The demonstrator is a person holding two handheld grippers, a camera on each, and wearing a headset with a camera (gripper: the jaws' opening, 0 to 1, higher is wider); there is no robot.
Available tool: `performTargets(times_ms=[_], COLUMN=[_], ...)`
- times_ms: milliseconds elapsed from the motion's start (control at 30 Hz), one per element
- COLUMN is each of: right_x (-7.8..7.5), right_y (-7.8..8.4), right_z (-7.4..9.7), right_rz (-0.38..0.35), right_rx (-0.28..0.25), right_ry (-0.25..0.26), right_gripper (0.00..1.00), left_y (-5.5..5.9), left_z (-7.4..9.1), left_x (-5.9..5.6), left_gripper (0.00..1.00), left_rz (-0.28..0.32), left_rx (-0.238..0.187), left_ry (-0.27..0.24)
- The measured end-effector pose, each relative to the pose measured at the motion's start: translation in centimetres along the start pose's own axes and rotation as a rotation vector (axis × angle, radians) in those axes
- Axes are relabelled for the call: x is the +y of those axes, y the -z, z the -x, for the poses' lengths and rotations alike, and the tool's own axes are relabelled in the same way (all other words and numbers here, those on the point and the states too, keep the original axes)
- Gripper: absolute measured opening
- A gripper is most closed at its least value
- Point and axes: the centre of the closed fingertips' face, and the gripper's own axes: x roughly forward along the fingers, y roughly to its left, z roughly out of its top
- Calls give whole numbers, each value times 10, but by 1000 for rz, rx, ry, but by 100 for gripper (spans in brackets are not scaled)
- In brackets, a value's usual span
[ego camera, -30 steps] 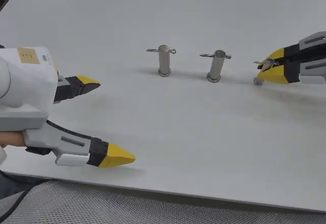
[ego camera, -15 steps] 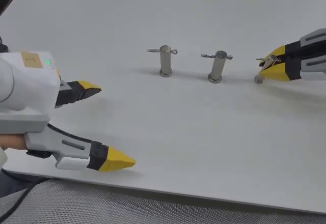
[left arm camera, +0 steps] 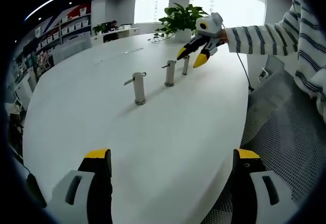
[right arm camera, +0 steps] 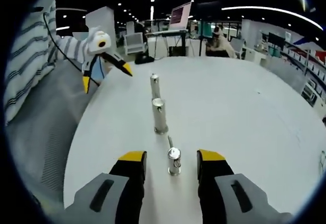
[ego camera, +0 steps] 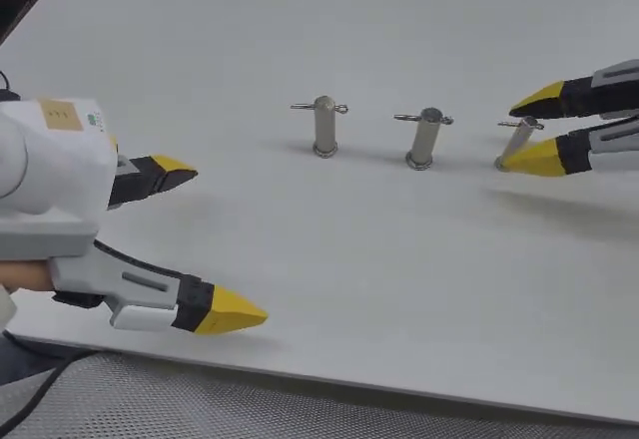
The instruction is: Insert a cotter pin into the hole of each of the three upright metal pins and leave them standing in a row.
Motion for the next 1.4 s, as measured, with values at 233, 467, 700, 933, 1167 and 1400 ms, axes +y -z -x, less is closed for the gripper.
performTargets(times_ms=[233,467,700,933,1167,1400], right_x=[11,36,63,86,95,99], right_y=[-3,-4,0,5,23,27], right_z=[16,28,38,42,39,40], right_rz=[-49,-141,-198,-262,-358,-397], right_rx=[-54,-72,-54,-53,-24,-28], right_ry=[57,134,219,269,276,300], right_gripper=[63,83,90,91,93,98], left_y=[-11,-22,-22,-16,-18,-16], left_z=[5,9,13,12,12,14], left_x=[0,1,-4,-10,-9,-6], left_gripper=[99,99,99,99,99,99], left_rz=[13,46,63,81,95,118], left_rx=[-55,-111,-119,-103,-102,-101], left_ry=[-11,-19,-24,-14,-12,-13])
